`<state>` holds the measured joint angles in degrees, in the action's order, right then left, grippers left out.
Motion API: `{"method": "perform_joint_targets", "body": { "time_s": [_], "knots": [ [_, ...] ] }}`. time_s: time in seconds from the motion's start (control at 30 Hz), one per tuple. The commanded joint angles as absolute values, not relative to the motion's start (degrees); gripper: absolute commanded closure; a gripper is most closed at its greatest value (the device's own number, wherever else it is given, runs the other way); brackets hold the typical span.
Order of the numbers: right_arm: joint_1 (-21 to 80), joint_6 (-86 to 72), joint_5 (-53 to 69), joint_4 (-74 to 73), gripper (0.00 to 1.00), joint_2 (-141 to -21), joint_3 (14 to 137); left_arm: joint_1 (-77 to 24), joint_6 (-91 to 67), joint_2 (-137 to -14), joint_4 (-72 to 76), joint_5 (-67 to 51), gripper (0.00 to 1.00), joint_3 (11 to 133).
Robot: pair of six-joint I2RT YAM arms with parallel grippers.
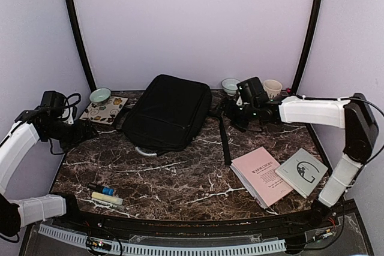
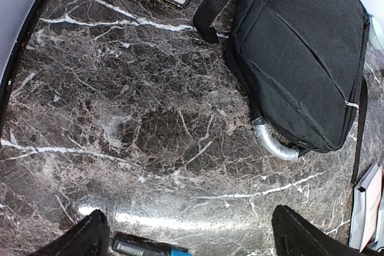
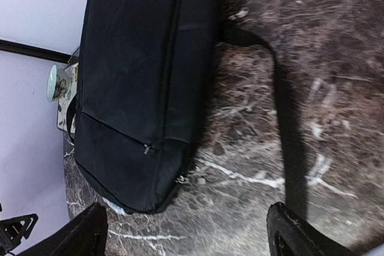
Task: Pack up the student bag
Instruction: Pick up the student bag from the corner of the board.
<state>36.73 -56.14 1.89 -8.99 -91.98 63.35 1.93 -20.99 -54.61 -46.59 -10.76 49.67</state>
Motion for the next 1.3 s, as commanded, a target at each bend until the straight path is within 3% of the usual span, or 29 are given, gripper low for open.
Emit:
{"method": "perform_joint_targets", "body": {
  "time_s": [0.0, 0.33, 0.67, 0.8, 0.93, 1.0, 1.13, 1.27],
  "knots": [
    [41.7, -52.2, 2.9, -11.9, 0.09, -103.9, 74.7, 2.0, -20.4, -53.0, -46.2, -11.4, 0.03, 48.9],
    [45.0, -45.3, 7.7, -25.1, 0.25, -124.4, 98.1, 2.1, -21.1, -52.3, -46.0, -10.5, 0.04, 48.5],
    [46.4, -41.8, 8.0, -32.3, 0.45, -134.4, 108.6, 2.2, -21.1, -53.2, -45.9, -10.6, 0.04, 48.4],
    [46.4, -41.5, 8.2, -32.2, 0.6, -135.7, 109.8, 2.1, -21.1, -53.5, -45.8, -10.7, 0.04, 48.4],
    [46.5, -41.0, 8.5, -32.8, 0.84, -135.4, 111.0, 2.1, -21.0, -53.1, -44.8, -12.2, 0.06, 48.0],
    [46.4, -40.5, 8.9, -33.4, 0.92, -134.2, 111.0, 2.0, -20.5, -53.2, -44.2, -13.9, 0.07, 47.9],
    [46.5, -39.0, 11.2, -35.5, 0.98, -130.8, 109.9, -2.5, -20.9, -51.8, -42.0, -13.2, 0.08, 48.4],
    [46.4, -35.8, 13.6, -39.4, 1.0, -127.0, 108.3, -14.9, -20.9, -51.2, -38.5, -7.6, 0.08, 49.9]
  ]
}}
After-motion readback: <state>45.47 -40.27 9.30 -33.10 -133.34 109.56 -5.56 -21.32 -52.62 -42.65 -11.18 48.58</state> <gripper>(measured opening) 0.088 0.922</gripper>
